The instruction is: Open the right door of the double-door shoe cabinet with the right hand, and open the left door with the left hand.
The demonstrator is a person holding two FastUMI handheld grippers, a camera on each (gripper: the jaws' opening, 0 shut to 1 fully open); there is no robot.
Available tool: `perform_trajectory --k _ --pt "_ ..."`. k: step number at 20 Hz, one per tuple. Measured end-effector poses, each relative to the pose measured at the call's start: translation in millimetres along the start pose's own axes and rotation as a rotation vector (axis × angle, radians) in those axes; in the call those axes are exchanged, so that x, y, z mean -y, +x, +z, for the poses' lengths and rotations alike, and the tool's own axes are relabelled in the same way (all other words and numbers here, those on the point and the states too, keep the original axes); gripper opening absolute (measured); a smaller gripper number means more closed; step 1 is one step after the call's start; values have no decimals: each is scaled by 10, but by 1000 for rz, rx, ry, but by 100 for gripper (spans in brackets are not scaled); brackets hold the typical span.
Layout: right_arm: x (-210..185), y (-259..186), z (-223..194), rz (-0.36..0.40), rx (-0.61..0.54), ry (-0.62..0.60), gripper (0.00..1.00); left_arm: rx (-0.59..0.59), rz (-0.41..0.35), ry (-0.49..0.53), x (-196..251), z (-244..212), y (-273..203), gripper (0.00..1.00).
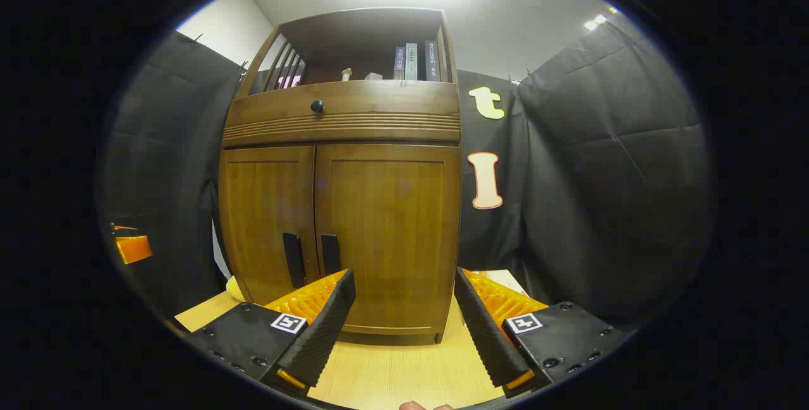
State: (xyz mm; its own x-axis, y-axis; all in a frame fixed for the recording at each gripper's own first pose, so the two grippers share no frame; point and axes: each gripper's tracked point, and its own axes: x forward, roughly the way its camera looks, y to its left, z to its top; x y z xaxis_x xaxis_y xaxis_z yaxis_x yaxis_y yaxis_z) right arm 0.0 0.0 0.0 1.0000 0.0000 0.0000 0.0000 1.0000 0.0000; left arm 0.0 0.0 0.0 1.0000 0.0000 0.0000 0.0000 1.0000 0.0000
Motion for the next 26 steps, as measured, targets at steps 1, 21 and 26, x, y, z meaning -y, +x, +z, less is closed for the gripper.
perform_trajectory --k 1,21,26 --pt "5 -5 -8 -2 -2 2 96 1 -7 0 32 -4 11 89" --pt "-178 338 -28 56 -68 126 98 -27 -11 -2 195 -66 144 92" --pt "-314 565 33 77 -77 140 95 -47 -4 -38 209 -129 150 89"
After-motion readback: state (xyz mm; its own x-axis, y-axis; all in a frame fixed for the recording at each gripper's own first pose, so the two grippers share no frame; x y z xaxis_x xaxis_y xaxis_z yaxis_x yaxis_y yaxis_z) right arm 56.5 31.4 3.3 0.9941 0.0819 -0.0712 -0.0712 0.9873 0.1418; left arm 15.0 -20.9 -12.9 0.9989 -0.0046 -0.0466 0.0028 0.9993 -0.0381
